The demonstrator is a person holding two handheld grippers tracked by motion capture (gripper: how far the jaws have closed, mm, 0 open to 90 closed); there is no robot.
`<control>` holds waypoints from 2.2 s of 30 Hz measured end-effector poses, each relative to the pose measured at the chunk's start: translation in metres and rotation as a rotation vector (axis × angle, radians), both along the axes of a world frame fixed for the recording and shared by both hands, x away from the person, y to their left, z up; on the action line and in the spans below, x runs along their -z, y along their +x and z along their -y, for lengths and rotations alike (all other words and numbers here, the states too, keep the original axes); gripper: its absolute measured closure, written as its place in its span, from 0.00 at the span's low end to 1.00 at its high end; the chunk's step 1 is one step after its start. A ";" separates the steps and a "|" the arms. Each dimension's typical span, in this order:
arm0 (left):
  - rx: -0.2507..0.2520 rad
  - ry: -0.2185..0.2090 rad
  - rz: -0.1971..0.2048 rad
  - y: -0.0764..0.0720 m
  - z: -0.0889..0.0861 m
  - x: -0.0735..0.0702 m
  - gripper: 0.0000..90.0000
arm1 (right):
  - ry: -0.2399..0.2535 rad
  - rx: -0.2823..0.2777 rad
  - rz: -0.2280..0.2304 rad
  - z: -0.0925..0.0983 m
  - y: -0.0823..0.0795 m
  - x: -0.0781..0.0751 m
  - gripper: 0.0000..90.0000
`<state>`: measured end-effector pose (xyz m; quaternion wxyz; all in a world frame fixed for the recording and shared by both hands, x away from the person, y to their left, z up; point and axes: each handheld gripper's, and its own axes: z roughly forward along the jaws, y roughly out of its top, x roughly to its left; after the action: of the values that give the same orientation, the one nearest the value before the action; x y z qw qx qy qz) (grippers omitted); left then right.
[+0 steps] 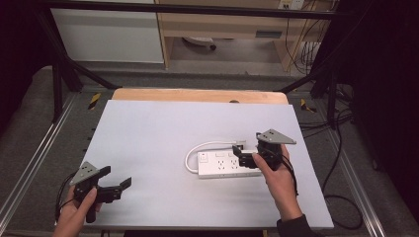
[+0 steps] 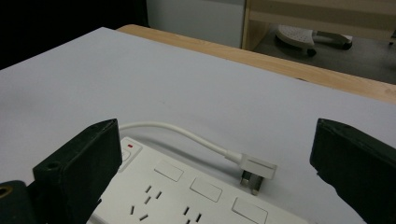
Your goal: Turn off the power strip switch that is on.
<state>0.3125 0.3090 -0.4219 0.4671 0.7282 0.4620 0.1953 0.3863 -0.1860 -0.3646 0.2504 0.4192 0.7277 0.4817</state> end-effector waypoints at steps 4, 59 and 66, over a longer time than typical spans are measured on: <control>0.003 0.007 0.006 -0.001 0.001 0.000 0.07 | 0.007 0.028 0.007 0.006 0.000 -0.002 0.04; 0.010 -0.011 0.022 -0.001 0.001 -0.002 0.07 | 0.043 0.111 -0.024 0.099 -0.041 0.063 0.05; 0.009 -0.010 0.018 0.000 0.001 -0.002 0.07 | 0.000 -0.005 -0.117 0.082 -0.038 0.079 0.04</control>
<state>0.3122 0.3078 -0.4203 0.4756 0.7262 0.4555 0.1972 0.3479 -0.2680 -0.4439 0.2062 0.4447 0.7421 0.4571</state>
